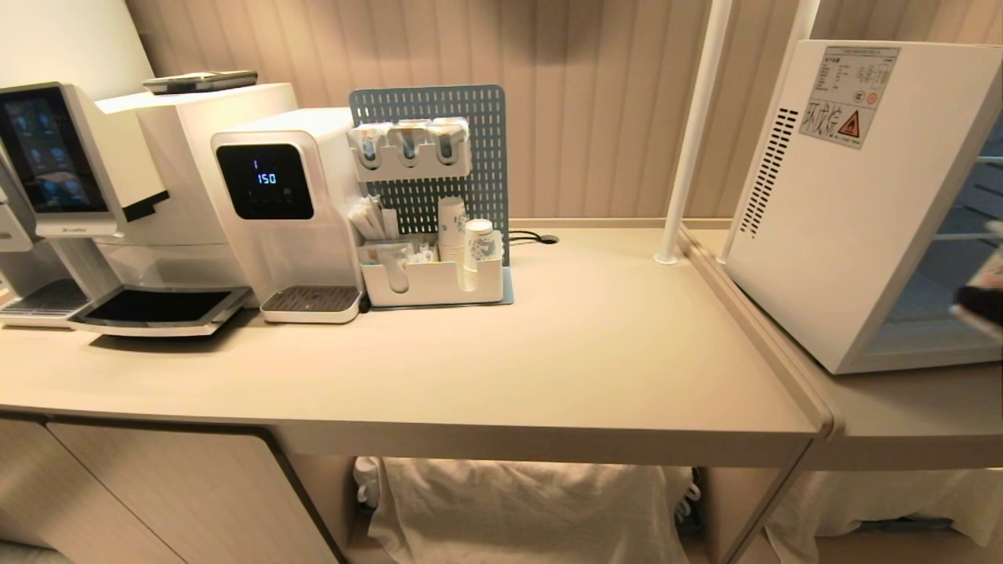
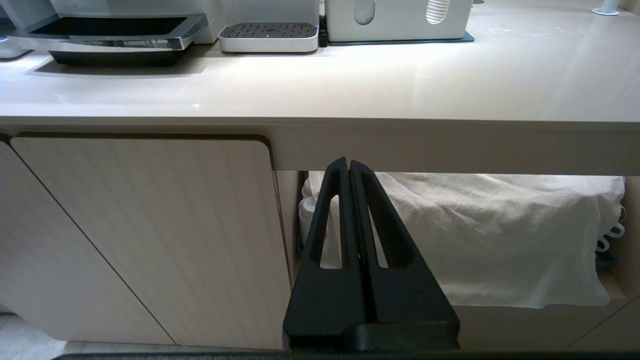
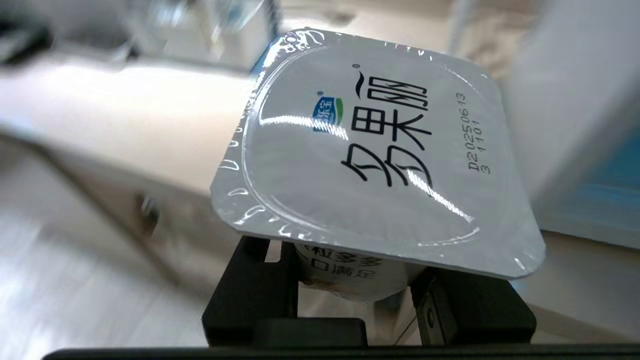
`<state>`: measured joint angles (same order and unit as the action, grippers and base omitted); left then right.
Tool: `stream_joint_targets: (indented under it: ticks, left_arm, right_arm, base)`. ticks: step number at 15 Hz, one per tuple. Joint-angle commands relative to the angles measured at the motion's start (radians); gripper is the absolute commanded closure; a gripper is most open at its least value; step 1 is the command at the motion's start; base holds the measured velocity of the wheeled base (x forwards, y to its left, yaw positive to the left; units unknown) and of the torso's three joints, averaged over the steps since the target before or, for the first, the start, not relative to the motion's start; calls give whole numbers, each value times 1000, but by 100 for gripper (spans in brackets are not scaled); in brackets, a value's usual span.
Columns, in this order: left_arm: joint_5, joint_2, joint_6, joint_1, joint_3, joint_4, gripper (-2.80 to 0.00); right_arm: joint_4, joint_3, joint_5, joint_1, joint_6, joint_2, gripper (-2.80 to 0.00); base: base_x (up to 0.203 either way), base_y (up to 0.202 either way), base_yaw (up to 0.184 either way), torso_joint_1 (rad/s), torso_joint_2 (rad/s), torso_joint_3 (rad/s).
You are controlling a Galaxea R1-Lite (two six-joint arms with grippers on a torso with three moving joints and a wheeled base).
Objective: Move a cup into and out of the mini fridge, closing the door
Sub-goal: Place the yoghurt on the table
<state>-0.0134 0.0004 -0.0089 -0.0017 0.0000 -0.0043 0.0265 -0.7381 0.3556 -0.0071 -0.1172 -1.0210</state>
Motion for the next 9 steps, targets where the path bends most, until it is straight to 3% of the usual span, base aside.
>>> stream_joint_targets:
  ticks: [1,4,7,9]
  left_arm:
    - [1,-2,-2,0,0,0,0]
    - [0,-2,-3,0,0,0,0]
    - [0,-2,-2,0,0,0,0]
    - [0,-2,-2,0,0,0,0]
  right_arm:
    - [233,120,185,3,-130,-369,0]
    - [753,277,228,77,-213,-670,0]
    - [1173,321,74,201,-240,-991,0]
    - [1339,263,-75,277,-249,-1182,0]
  base:
    - [0,0,0,0,0,0]
    - [0,0,0,0,0,0]
    - [0,0,0,0,0,0]
    - [0,0,0,0,0,0]
